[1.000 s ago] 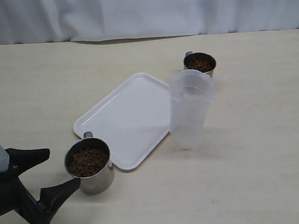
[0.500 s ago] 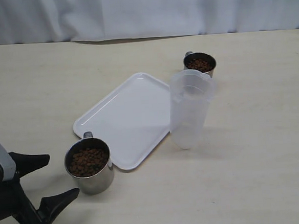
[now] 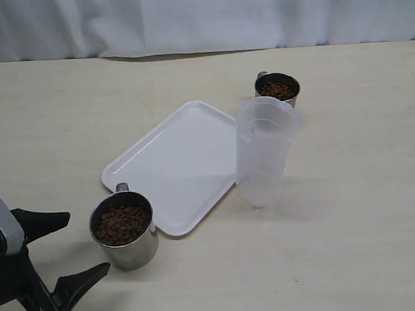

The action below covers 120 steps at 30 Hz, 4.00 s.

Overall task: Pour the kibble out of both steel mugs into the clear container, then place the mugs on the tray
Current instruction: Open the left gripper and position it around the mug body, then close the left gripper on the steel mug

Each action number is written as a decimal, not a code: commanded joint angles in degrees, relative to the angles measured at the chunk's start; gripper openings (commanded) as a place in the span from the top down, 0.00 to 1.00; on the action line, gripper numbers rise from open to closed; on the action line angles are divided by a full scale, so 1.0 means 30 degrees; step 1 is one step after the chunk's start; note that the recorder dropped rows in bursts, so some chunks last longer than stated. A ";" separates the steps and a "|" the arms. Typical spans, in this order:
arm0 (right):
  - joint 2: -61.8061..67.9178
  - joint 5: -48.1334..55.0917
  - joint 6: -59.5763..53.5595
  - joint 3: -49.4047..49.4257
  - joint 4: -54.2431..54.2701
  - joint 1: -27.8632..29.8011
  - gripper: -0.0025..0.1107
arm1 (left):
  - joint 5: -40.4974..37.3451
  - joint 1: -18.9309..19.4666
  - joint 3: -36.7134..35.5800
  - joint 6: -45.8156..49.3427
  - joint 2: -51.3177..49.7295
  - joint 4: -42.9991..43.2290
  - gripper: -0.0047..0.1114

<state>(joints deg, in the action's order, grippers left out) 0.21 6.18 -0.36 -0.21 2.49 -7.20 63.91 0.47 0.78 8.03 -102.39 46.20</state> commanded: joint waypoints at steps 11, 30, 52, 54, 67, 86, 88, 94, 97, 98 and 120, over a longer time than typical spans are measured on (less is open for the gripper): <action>-0.0071 0.0012 -0.0049 0.0070 0.0099 0.0121 0.93 | 0.1242 -0.0181 0.0010 0.0404 -0.0005 0.0556 0.34; -0.0071 0.0012 -0.0049 0.0070 0.0099 0.0121 0.93 | 0.0546 -0.0181 0.1433 0.0206 -0.0005 0.1179 0.34; -0.0071 0.0012 -0.0049 0.0070 0.0099 0.0121 0.93 | -0.0710 -0.0181 0.1760 -0.0211 -0.0005 0.1934 0.34; -0.0071 0.0012 -0.0049 0.0070 0.0099 0.0121 0.93 | -0.0846 -0.0181 0.1760 -0.0211 -0.0191 0.1853 0.34; -0.0071 0.0012 -0.0049 0.0070 0.0099 0.0121 0.93 | 0.2016 -0.0157 0.3792 0.1615 -0.6209 0.4379 0.34; -0.0071 0.0012 -0.0049 0.0070 0.0099 0.0121 0.93 | 0.2016 -0.0157 0.3792 0.1826 -0.6234 0.5014 0.34; -0.0071 0.0012 -0.0049 0.0070 0.0099 0.0121 0.93 | 0.2016 -0.0157 0.3830 0.1826 -0.6234 0.4495 0.35; -0.0071 0.0012 -0.0049 0.0070 0.0099 0.0121 0.93 | 0.2016 -0.0181 0.4232 0.1648 -0.6251 0.4385 0.35; -0.0071 0.0012 -0.0049 0.0070 0.0099 0.0121 0.93 | 0.2016 -0.0181 0.4232 0.1693 -0.6251 0.4351 0.35; -0.0071 0.0012 -0.0049 0.0070 0.0099 0.0121 0.93 | 0.2016 -0.0181 0.4232 0.1726 -0.6251 0.4293 0.35; -0.0071 0.0012 -0.0049 0.0070 0.0099 0.0121 0.93 | 0.2016 -0.0181 0.5753 -0.0286 -0.6251 0.5893 0.35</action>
<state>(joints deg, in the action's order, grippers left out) 0.21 6.18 -0.36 -0.21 2.49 -7.20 69.14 0.00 17.85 7.80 -120.98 62.47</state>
